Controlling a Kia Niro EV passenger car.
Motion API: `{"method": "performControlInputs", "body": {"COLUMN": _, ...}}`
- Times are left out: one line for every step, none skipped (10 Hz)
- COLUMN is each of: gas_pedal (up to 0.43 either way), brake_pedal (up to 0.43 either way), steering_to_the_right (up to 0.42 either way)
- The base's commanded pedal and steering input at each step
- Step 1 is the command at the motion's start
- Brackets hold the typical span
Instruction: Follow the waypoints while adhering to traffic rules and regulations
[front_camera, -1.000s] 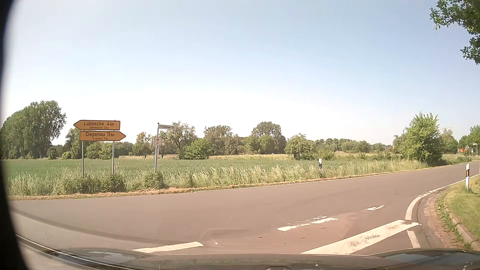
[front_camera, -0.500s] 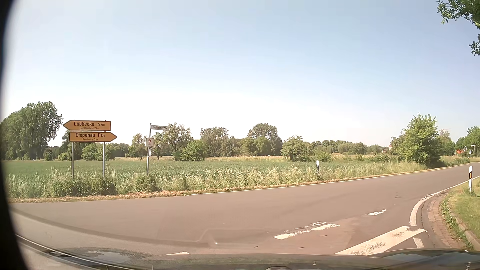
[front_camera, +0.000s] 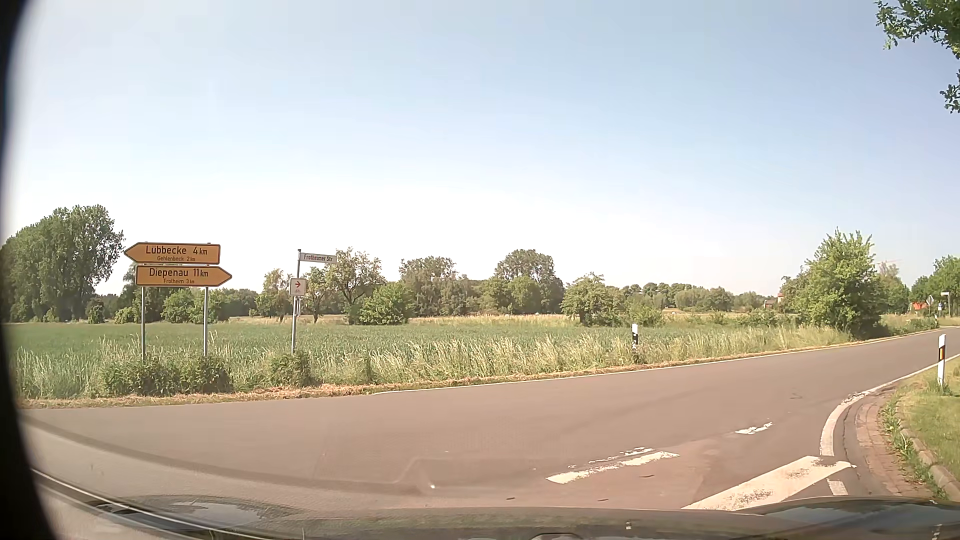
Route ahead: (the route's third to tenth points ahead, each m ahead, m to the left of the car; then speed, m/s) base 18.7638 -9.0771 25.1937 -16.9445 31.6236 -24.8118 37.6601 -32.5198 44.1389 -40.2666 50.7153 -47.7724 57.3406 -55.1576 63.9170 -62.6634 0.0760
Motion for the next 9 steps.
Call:
{"method": "performControlInputs", "body": {"gas_pedal": 0.000, "brake_pedal": 0.262, "steering_to_the_right": 0.114}}
{"method": "performControlInputs", "body": {"gas_pedal": 0.000, "brake_pedal": 0.268, "steering_to_the_right": 0.115}}
{"method": "performControlInputs", "body": {"gas_pedal": 0.000, "brake_pedal": 0.268, "steering_to_the_right": 0.115}}
{"method": "performControlInputs", "body": {"gas_pedal": 0.000, "brake_pedal": 0.256, "steering_to_the_right": 0.114}}
{"method": "performControlInputs", "body": {"gas_pedal": 0.000, "brake_pedal": 0.085, "steering_to_the_right": 0.114}}
{"method": "performControlInputs", "body": {"gas_pedal": 0.000, "brake_pedal": 0.000, "steering_to_the_right": 0.113}}
{"method": "performControlInputs", "body": {"gas_pedal": 0.000, "brake_pedal": 0.000, "steering_to_the_right": 0.113}}
{"method": "performControlInputs", "body": {"gas_pedal": 0.130, "brake_pedal": 0.000, "steering_to_the_right": 0.113}}
{"method": "performControlInputs", "body": {"gas_pedal": 0.240, "brake_pedal": 0.000, "steering_to_the_right": 0.113}}
